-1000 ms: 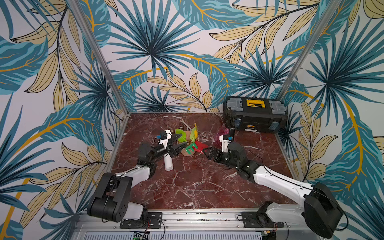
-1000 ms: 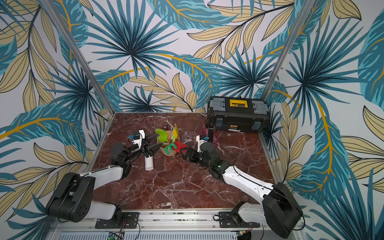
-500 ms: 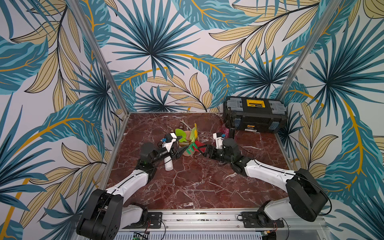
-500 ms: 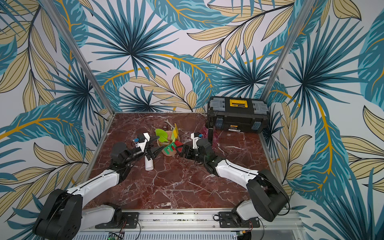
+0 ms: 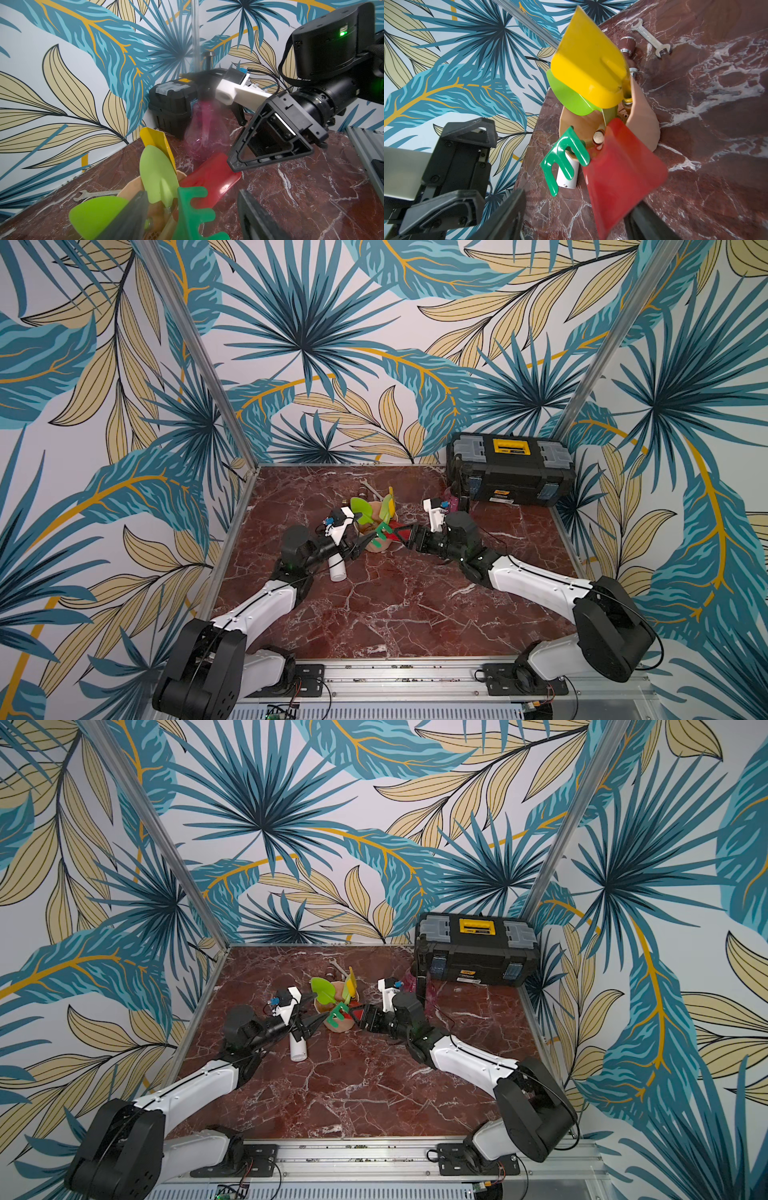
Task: Organize the gardening tools
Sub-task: Adjust the gardening tool in the container.
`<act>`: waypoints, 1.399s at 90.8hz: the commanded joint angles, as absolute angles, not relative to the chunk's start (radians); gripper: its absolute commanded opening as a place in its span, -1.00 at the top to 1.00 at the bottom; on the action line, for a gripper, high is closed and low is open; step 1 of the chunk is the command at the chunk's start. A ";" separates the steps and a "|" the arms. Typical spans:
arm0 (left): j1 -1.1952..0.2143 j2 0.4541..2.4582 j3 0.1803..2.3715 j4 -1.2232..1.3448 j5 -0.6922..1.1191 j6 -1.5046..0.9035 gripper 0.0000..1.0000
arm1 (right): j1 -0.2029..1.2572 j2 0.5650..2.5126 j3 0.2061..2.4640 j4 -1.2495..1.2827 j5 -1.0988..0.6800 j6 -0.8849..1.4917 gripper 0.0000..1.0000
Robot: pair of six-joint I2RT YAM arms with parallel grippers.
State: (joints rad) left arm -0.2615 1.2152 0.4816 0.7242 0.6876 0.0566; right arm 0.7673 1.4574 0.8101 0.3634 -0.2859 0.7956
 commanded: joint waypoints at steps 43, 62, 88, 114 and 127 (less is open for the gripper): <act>-0.265 1.142 0.462 0.652 0.629 0.049 -0.55 | 0.767 1.513 0.834 0.450 -0.367 0.769 -0.36; -0.273 1.094 0.447 0.599 0.587 0.034 -0.56 | 0.767 1.523 0.845 0.444 -0.368 0.769 -0.35; -0.314 1.033 0.487 0.408 0.437 -0.060 -0.99 | 0.767 1.511 0.844 0.367 -0.319 0.764 -0.48; -0.331 0.930 0.547 0.182 0.232 -0.186 -1.00 | 0.767 1.484 0.830 0.316 -0.276 0.744 -0.63; -0.331 0.929 0.634 -0.004 0.108 -0.273 -1.00 | 0.767 1.454 0.830 0.266 -0.247 0.729 -0.75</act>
State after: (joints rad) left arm -0.3267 0.9405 0.5529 0.1806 0.2558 -0.1795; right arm 0.7673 1.4979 0.8288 0.3256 -0.2867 0.7601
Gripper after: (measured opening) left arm 0.999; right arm 0.856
